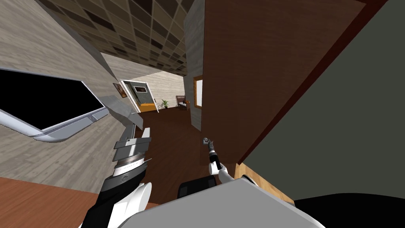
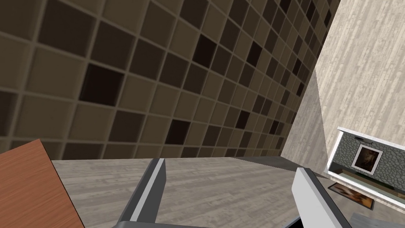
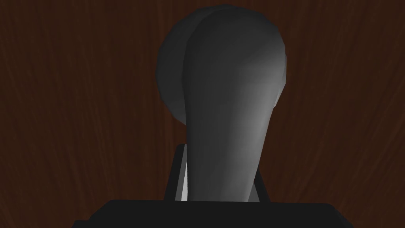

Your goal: Push the door open

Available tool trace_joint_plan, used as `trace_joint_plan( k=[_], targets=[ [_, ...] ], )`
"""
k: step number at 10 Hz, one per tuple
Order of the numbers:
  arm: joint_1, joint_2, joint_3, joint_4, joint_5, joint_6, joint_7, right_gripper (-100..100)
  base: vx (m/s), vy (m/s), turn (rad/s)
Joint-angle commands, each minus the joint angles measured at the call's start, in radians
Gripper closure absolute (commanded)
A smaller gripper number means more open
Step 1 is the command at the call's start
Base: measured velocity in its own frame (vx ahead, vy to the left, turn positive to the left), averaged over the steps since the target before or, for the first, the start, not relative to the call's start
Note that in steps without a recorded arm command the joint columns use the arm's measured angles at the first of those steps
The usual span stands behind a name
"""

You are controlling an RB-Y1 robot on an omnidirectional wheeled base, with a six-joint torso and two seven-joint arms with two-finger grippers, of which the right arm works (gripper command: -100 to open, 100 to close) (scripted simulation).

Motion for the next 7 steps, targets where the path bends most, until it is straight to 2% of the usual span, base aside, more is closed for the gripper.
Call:
trace_joint_plan(
  k=[1, 3, 5, 6, 7],
  targets=[
    [0.001, -0.027, -0.007, 0.012, -0.037, -0.022, 0.020, 100, 0.078, 0.000, 0.012],
    [0.001, -0.027, -0.007, 0.012, -0.037, -0.022, 0.020, 100, 0.077, -0.013, -0.002],
    [0.006, -0.037, -0.006, 0.005, -0.076, -0.031, 0.045, 100, 0.095, 0.002, 0.008],
    [0.006, -0.037, -0.006, 0.005, -0.076, -0.031, 0.045, 100, 0.084, -0.004, -0.023],
    [0.010, -0.038, -0.005, 0.000, -0.103, -0.038, 0.062, 100, 0.115, -0.015, 0.006]
  ],
)
